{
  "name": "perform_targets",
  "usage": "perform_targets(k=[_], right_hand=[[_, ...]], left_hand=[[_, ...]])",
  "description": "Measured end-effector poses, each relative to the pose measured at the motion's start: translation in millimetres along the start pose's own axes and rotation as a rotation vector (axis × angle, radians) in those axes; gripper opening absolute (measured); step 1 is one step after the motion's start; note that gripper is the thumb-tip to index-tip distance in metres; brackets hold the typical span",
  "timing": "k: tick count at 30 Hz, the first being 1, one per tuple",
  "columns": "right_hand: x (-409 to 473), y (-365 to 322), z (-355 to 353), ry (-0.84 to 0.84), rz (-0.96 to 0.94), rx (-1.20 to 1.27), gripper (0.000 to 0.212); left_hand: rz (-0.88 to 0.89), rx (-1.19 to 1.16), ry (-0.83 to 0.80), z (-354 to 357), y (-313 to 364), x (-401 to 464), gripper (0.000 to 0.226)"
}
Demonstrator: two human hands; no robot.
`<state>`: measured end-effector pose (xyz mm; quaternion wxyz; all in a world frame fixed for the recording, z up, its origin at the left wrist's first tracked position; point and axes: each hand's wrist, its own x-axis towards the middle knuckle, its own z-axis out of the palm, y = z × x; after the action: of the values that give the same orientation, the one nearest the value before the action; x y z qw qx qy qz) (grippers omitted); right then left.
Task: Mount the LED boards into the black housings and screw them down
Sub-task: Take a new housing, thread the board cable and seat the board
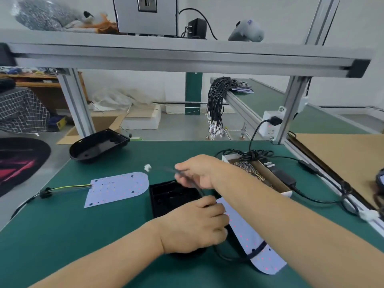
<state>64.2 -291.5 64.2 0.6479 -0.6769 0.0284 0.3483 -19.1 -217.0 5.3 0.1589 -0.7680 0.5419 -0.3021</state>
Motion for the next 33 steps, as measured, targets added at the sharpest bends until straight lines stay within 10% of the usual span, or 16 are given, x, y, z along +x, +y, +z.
perform_targets(k=[3, 6, 9, 12, 15, 23, 33], right_hand=[[2, -9, -11, 0.178, -0.178, 0.052, 0.024], [-17, -19, -33, 0.291, -0.394, -0.101, 0.033], [-35, -20, -49, 0.244, -0.514, -0.397, 0.030], [-48, -16, -48, 0.101, -0.534, -0.660, 0.026], [-57, -12, -48, 0.125, -0.564, -0.837, 0.032], [-74, -10, -48, 0.259, -0.464, -1.077, 0.019], [-77, -25, -44, 0.149, -0.394, -0.704, 0.023]], left_hand=[[-0.483, -0.129, 0.191, -4, -3, -18, 0.051], [-1.390, -0.460, 0.392, -11, -9, -52, 0.058], [-2.055, -1.097, 0.137, -9, -16, -73, 0.078], [-2.052, -1.534, -0.023, -2, -22, -68, 0.074], [-2.116, -1.587, 0.130, 5, -28, -55, 0.008], [-2.101, -1.261, 0.778, 6, -55, -38, 0.016], [-1.951, -1.067, 0.810, 12, -58, -29, 0.021]])
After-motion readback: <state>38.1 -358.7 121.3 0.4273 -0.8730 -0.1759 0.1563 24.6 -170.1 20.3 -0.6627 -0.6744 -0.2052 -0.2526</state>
